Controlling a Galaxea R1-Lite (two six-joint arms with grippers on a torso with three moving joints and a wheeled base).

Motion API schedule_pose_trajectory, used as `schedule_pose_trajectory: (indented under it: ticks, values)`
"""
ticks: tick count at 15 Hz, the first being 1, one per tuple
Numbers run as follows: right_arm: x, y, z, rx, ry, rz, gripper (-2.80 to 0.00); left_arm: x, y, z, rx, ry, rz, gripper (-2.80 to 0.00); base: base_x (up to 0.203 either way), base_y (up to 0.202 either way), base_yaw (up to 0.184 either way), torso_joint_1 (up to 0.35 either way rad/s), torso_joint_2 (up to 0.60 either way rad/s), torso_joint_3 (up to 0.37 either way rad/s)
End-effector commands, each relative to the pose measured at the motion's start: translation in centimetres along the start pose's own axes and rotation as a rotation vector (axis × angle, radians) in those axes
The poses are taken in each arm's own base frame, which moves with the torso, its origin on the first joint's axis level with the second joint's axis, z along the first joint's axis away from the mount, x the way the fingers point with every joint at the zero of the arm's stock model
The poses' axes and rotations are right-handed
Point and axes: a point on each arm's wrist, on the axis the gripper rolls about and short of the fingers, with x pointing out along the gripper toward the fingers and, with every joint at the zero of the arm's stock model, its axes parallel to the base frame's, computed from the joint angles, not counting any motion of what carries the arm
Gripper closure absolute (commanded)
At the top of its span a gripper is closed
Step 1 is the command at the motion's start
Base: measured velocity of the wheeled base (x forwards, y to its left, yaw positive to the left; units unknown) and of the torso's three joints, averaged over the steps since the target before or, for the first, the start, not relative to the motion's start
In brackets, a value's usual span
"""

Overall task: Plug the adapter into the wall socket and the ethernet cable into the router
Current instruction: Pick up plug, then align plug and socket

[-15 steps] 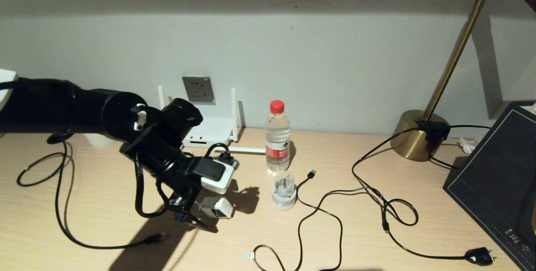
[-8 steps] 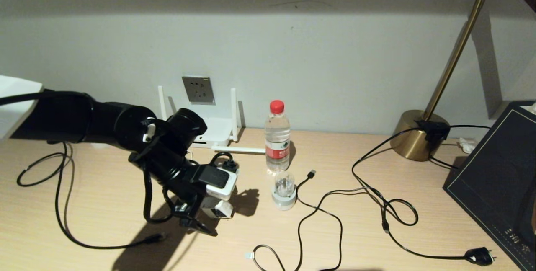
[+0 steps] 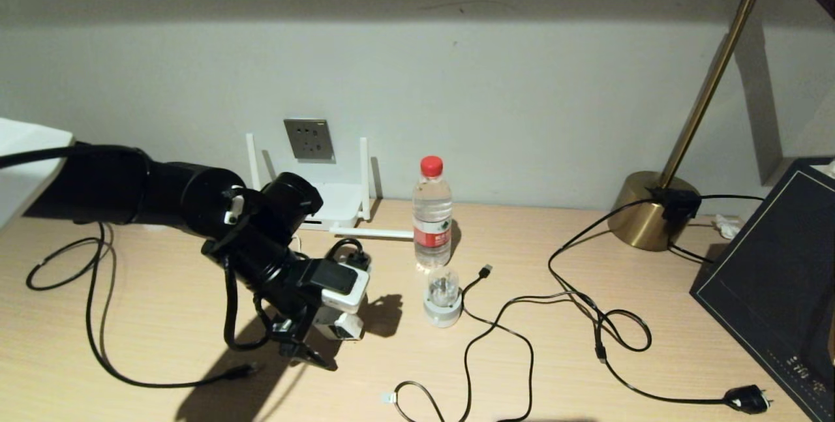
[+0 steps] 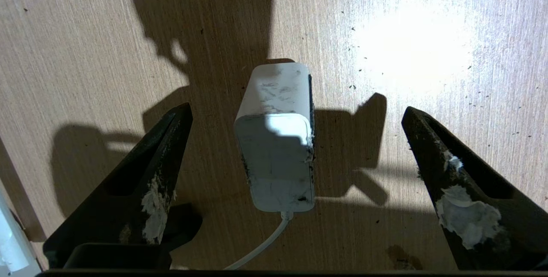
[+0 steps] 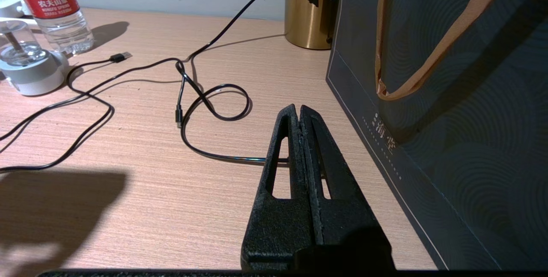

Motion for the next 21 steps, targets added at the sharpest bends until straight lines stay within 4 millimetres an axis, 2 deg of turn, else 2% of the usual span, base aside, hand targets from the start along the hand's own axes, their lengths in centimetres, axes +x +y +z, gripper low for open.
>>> schedule_pose_trajectory:
  ticks: [1,10,12,15,18,19,21]
  values:
    - [0.2,0.0,-1.0,0.0,0.036,0.001,0.0,0.0,-0.1,0.0,-0.002,-0.002,-0.004,0.0,0.0,0.0,0.0,0.0,0.0,0.0]
    - [0.2,0.0,-0.9,-0.001,0.034,0.001,0.0,0.7,-0.5,-0.3,-0.011,-0.001,-0.023,0.0,0.0,0.0,0.0,0.0,0.0,0.0]
    - [0.2,0.0,-1.0,0.0,0.036,0.001,0.0,0.0,-1.2,-0.1,-0.007,-0.008,0.004,0.0,0.0,0.0,0.0,0.0,0.0,0.0]
    - [0.2,0.0,-1.0,0.0,0.035,0.001,0.0,-3.7,-2.8,1.0,-0.077,-0.058,0.084,0.0,0.0,0.0,0.0,0.0,0.0,0.0]
    - [0.2,0.0,-1.0,0.0,0.036,0.001,0.0,-9.6,-5.0,1.5,-0.221,-0.126,0.245,0.0,0.0,0.0,0.0,0.0,0.0,0.0]
    - [0.2,0.0,-1.0,-0.001,0.035,0.001,0.0,-11.8,-5.6,1.3,-0.332,-0.165,0.31,0.0,0.0,0.0,0.0,0.0,0.0,0.0]
    - [0.2,0.0,-0.9,0.0,0.034,0.001,0.0,-14.9,-6.0,0.3,-0.6,-0.219,0.431,0.0,0.0,0.0,0.0,0.0,0.0,0.0]
